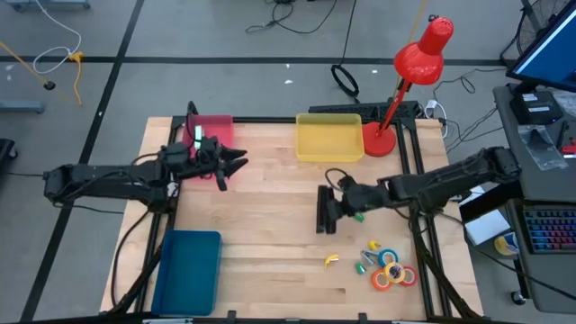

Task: Pick and place Stapler, Stapler remover, tape
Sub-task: Put the black stapler into the red bin

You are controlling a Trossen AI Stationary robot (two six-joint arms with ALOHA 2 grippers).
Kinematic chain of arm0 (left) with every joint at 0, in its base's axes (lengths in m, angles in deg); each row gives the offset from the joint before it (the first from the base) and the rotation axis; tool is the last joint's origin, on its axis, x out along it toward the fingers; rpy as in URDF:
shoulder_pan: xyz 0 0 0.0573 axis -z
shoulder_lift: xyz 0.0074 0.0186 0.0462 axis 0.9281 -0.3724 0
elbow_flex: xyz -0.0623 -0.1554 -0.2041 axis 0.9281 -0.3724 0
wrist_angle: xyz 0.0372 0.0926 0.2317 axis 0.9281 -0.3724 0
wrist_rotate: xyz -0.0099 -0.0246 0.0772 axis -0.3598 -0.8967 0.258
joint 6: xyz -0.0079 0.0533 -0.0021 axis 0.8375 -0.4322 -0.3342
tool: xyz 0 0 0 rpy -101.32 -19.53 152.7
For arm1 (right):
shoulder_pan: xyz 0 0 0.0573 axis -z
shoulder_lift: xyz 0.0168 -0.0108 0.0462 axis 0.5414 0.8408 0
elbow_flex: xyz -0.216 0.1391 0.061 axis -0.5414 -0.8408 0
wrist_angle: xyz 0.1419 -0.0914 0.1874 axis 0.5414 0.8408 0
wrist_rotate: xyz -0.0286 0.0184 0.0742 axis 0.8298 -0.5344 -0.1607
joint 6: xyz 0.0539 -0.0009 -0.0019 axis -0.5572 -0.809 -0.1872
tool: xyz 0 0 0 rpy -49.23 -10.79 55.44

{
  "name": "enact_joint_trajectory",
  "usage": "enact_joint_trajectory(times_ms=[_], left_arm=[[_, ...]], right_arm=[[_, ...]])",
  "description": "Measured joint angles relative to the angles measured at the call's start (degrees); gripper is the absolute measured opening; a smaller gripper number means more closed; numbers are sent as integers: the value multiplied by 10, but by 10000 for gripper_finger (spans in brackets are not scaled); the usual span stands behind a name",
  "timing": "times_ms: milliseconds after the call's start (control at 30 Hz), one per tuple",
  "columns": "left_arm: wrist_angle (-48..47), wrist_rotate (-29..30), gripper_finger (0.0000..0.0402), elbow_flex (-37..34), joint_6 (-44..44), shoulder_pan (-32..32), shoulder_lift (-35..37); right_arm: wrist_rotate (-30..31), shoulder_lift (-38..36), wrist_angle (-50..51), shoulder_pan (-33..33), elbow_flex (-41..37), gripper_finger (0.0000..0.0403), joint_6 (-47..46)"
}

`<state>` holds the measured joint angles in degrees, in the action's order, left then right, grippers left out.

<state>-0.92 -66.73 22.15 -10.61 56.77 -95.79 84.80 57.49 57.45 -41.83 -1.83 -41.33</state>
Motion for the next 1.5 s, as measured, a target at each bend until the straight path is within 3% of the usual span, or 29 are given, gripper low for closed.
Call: enact_joint_trajectory(times_ms=[367,567,767,1100,1500], left_arm=[[-134,69,152,151,-44,65,-103],[-168,86,152,233,-65,82,-185],[-175,87,152,302,-94,100,-261],[-269,89,152,393,-118,124,-359],[-244,91,152,420,-155,131,-410]], right_arm=[[32,0,17,65,78,131,293],[65,30,113,65,127,131,402],[82,89,148,67,171,131,480],[81,129,138,72,210,131,598],[80,129,142,71,210,131,609]])
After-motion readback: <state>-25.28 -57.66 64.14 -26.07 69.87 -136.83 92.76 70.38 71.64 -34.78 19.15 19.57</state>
